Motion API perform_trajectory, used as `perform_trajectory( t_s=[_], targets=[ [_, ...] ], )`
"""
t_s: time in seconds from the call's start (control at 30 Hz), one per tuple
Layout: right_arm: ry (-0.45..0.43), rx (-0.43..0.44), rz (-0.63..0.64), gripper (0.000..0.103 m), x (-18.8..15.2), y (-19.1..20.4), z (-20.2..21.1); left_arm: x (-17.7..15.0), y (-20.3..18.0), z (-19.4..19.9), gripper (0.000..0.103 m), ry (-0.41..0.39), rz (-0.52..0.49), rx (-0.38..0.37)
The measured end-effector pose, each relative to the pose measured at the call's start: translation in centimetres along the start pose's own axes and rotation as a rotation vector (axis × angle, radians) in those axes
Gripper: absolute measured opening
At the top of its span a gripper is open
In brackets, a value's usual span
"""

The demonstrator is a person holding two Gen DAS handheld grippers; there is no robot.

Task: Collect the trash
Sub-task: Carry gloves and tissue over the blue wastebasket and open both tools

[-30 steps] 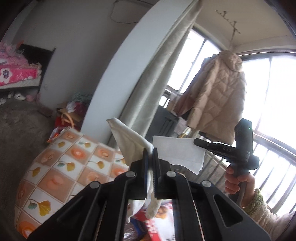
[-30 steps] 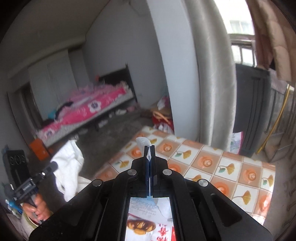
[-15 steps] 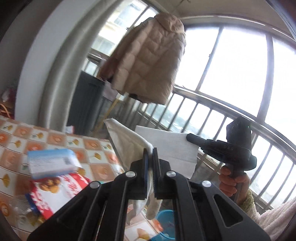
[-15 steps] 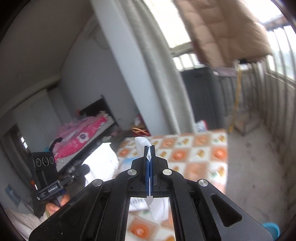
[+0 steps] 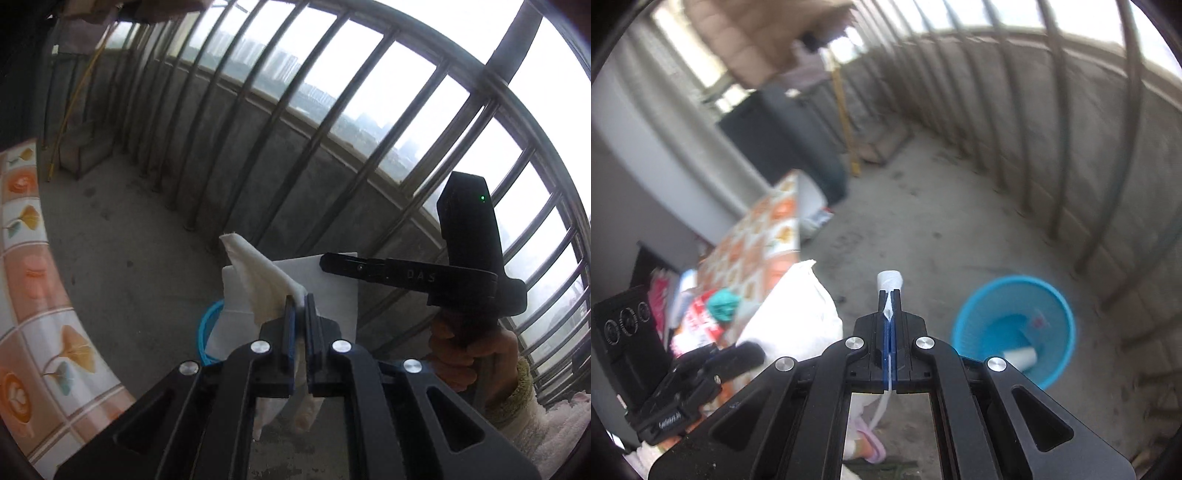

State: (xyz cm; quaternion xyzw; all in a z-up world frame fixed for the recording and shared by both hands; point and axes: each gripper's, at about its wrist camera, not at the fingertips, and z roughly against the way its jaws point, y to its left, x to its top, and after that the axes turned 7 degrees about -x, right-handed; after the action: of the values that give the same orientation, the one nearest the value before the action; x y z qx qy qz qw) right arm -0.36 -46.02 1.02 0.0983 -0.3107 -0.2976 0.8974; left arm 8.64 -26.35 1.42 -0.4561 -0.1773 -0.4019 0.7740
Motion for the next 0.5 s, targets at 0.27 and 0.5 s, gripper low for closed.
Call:
perform_trajectory(
  t_s=[0.27,0.5],
  targets=[
    [0.136,-0.118,-0.275,0.005,-2.3,-10.0,-7.6,-1.3,3.0,-13.6,0.008,0.222,0.032,0.012],
    [0.204,-0.187,-0.373,0.045,-5.8,-15.2,-10.0,-0.7,6.1,-15.6,0.051,0.191,0.09,0.101]
  ],
)
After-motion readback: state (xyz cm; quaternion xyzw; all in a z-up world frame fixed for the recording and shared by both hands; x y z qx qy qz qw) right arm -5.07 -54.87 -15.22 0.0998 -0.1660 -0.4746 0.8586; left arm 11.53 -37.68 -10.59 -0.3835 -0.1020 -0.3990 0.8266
